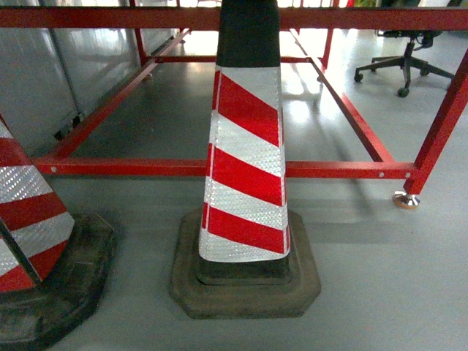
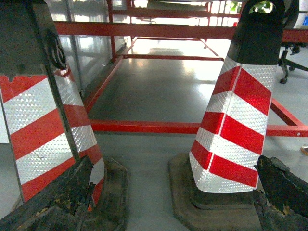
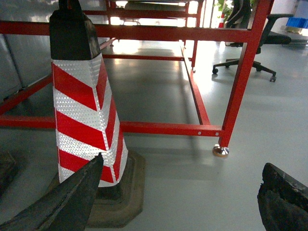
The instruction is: Sort blue parts and orange caps into right shelf containers
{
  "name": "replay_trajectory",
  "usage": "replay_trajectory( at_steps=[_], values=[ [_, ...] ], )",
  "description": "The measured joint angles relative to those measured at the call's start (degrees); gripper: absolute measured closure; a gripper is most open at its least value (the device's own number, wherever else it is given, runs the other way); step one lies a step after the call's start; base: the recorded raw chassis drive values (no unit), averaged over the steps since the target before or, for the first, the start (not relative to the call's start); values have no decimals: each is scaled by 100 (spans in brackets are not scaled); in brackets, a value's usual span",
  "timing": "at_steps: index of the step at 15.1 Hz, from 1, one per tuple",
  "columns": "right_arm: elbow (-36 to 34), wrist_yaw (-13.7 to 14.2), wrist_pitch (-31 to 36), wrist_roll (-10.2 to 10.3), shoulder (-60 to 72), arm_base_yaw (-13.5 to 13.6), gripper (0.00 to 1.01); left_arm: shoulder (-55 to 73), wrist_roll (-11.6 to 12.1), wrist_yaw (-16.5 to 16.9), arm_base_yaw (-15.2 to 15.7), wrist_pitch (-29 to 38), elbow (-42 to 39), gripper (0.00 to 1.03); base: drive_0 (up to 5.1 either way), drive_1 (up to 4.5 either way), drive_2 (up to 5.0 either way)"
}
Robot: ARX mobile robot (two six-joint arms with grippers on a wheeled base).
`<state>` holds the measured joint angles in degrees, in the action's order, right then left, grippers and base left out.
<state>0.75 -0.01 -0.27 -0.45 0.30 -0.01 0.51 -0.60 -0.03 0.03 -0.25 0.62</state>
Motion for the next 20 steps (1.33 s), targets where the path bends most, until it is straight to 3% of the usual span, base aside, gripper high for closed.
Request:
replay_trajectory(
  at_steps=[20],
  values=[
    [0, 0, 0, 0, 0, 0, 3, 0, 0, 0, 0, 0, 0, 5, 0, 0, 0]
  ],
)
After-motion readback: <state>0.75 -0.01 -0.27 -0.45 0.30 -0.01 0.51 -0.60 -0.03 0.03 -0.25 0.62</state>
